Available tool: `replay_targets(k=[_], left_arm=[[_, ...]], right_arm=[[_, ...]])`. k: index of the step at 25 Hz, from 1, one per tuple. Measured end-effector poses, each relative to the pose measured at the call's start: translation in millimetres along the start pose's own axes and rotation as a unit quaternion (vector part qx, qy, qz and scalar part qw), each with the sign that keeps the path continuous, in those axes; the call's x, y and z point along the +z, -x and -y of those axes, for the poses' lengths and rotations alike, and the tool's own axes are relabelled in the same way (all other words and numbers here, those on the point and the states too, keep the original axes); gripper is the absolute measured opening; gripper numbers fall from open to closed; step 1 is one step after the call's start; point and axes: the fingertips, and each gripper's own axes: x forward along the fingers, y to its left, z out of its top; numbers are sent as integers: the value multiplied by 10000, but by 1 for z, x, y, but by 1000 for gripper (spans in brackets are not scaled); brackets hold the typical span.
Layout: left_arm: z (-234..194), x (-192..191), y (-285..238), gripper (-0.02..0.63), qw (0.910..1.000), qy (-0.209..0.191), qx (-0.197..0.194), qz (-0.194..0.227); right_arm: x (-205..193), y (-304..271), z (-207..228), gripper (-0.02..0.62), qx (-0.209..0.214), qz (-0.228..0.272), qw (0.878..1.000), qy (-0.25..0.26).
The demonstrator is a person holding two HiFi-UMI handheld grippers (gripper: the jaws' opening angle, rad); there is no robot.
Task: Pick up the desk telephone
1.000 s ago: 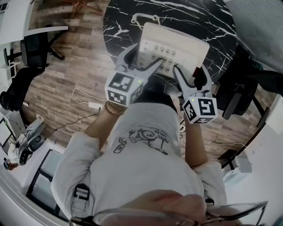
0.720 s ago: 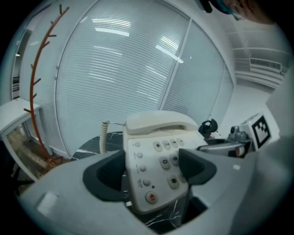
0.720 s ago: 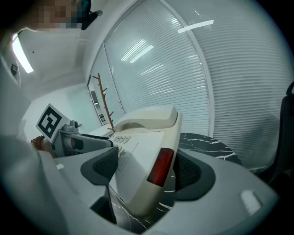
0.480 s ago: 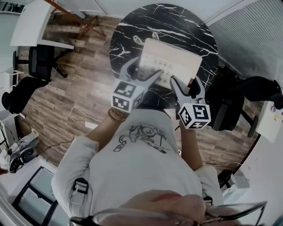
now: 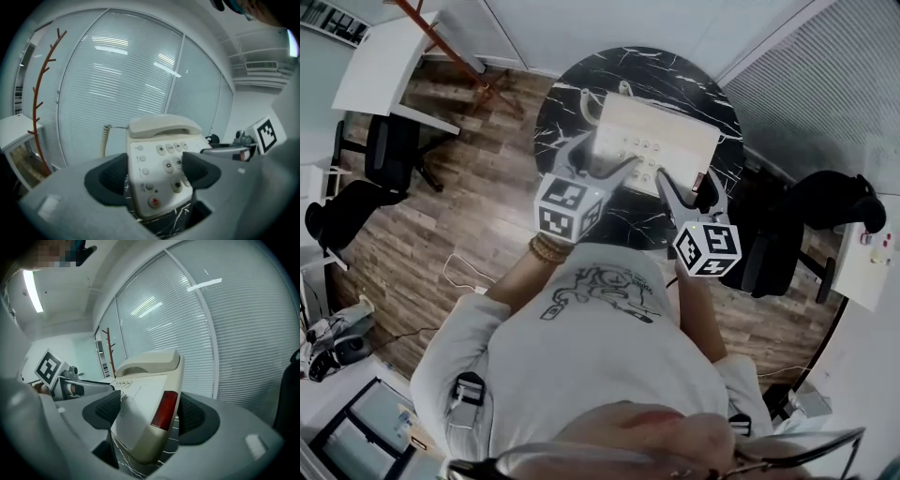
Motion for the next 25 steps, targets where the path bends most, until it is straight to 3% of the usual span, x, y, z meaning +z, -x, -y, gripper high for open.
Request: replay_targets(k=[12, 25], left_arm=[[28, 31, 20, 371, 9993, -160, -48, 344], [35, 27, 23, 371, 9994, -143, -11, 329]], right_arm=[[34, 32, -7, 376, -101, 372, 9991, 189], [31, 40, -8, 376, -94, 388, 9990, 211]])
